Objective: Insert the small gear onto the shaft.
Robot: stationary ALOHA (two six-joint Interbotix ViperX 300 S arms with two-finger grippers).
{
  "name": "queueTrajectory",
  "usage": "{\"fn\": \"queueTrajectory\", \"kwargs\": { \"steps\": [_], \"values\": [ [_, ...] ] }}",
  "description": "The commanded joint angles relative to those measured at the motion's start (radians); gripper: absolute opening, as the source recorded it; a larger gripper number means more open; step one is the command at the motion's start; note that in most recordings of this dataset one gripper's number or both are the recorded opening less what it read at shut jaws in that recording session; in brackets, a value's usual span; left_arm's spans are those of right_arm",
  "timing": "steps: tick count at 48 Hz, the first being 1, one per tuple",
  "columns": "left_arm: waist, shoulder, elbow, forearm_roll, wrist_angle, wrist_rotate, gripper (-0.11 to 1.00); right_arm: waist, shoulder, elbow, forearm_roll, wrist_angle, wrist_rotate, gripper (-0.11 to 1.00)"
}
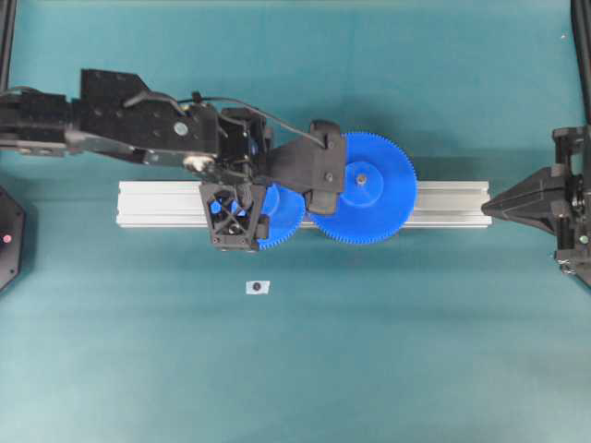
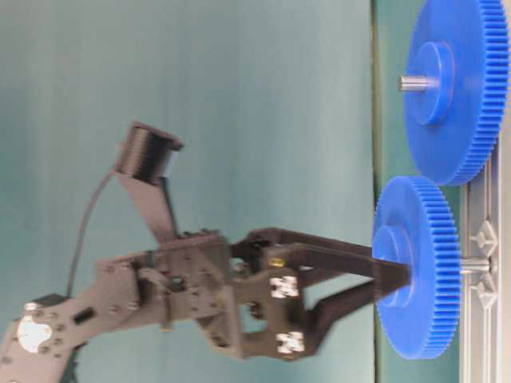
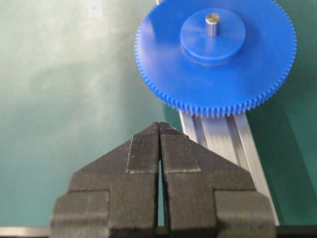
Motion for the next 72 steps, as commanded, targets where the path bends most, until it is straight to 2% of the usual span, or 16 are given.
{"fn": "queueTrajectory", "kwargs": {
  "steps": [1,9,72],
  "values": [
    [-0.005,-0.048,-0.041,-0.003,0.017,0.000,0.85,0.000,0.005,-0.011,0.002,-0.008,0.009,-0.01],
    [-0.005,-0.052,-0.064,-0.003,0.057,0.000,0.85,-0.002,0.005,-0.011,0.002,-0.009,0.009,-0.01],
    [-0.003,-0.091,-0.075,-0.003,0.055,-0.002,0.85,-0.002,0.005,-0.009,0.002,-0.008,0.009,-0.02]
  ]
}}
